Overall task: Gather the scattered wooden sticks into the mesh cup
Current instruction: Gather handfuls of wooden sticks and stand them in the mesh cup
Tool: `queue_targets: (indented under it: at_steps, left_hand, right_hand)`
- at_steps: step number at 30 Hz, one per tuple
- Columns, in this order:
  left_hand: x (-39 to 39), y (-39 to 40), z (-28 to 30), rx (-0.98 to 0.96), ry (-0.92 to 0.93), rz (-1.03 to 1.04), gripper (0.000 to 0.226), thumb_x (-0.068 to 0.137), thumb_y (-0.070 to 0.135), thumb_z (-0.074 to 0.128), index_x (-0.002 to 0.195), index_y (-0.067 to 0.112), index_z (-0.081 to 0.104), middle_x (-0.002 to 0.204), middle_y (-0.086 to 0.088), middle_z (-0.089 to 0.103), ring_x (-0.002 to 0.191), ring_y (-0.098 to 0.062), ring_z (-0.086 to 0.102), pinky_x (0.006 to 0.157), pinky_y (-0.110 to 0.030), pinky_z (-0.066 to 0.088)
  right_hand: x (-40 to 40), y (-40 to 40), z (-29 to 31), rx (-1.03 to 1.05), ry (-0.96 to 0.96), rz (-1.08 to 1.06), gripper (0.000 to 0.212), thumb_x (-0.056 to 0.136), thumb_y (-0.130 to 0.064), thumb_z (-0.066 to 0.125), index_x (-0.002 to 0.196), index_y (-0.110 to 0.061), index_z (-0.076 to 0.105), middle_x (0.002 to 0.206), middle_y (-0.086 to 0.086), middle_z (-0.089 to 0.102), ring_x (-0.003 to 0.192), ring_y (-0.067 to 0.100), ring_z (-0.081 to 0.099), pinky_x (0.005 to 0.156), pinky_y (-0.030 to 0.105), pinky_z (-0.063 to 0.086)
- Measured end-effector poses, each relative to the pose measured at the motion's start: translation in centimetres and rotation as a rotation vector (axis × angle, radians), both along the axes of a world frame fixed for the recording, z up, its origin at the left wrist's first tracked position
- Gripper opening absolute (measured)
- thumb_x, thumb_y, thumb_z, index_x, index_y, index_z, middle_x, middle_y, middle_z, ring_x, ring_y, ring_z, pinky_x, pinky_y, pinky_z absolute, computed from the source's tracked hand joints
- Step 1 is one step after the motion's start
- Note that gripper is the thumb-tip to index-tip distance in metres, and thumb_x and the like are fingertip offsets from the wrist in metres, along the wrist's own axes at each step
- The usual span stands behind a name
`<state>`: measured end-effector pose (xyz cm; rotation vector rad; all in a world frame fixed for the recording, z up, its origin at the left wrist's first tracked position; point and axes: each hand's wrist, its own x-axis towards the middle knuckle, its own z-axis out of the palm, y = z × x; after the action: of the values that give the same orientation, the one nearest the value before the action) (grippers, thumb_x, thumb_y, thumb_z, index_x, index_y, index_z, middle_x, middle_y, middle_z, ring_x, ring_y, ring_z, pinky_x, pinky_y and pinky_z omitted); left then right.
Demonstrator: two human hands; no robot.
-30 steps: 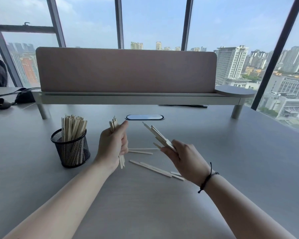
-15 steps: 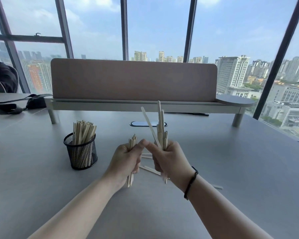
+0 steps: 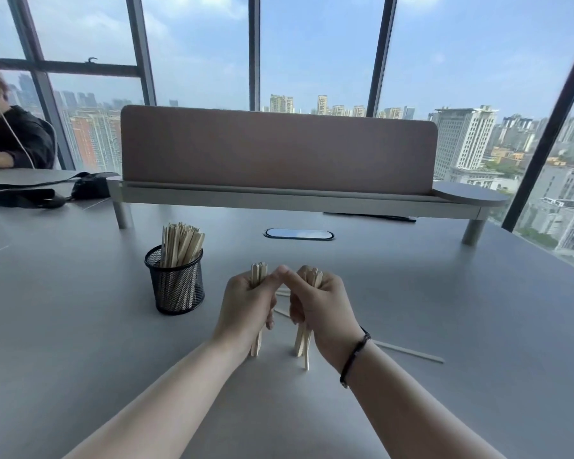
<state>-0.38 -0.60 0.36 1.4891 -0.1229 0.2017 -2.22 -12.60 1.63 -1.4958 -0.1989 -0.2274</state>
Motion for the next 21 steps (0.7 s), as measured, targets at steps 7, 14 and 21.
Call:
queue_targets:
  at_steps: [7, 14, 21]
  left_hand:
    - [0.0, 0.1, 0.4, -0.071, 0.034, 0.012, 0.044, 0.092, 0.021, 0.068, 0.058, 0.010, 0.042, 0.048, -0.007, 0.035, 0.039, -0.018, 0.030, 0.043, -0.026, 0.027]
    - [0.0, 0.5, 1.4, -0.031, 0.054, -0.041, 0.056, 0.089, 0.040, 0.061, 0.055, 0.002, 0.037, 0.049, -0.006, 0.030, 0.041, -0.018, 0.026, 0.045, -0.024, 0.021]
    - [2.5, 5.2, 6.6, -0.092, -0.009, 0.079, 0.066, 0.098, 0.037, 0.057, 0.040, 0.022, 0.031, 0.041, 0.000, 0.029, 0.035, -0.016, 0.026, 0.043, -0.022, 0.022]
  right_hand:
    - [0.0, 0.0, 0.5, 0.055, 0.088, 0.005, 0.053, 0.087, -0.022, 0.072, 0.049, -0.022, 0.035, 0.046, 0.000, 0.028, 0.040, 0.017, 0.024, 0.045, 0.027, 0.025]
    - [0.8, 0.9, 1.3, 0.016, 0.188, 0.022, 0.061, 0.092, -0.029, 0.065, 0.045, -0.025, 0.027, 0.043, -0.003, 0.023, 0.042, 0.016, 0.017, 0.046, 0.026, 0.015]
    - [4.1, 6.0, 4.9, 0.132, 0.239, 0.129, 0.063, 0.088, -0.052, 0.061, 0.048, -0.024, 0.021, 0.047, -0.003, 0.018, 0.043, 0.017, 0.013, 0.045, 0.028, 0.014]
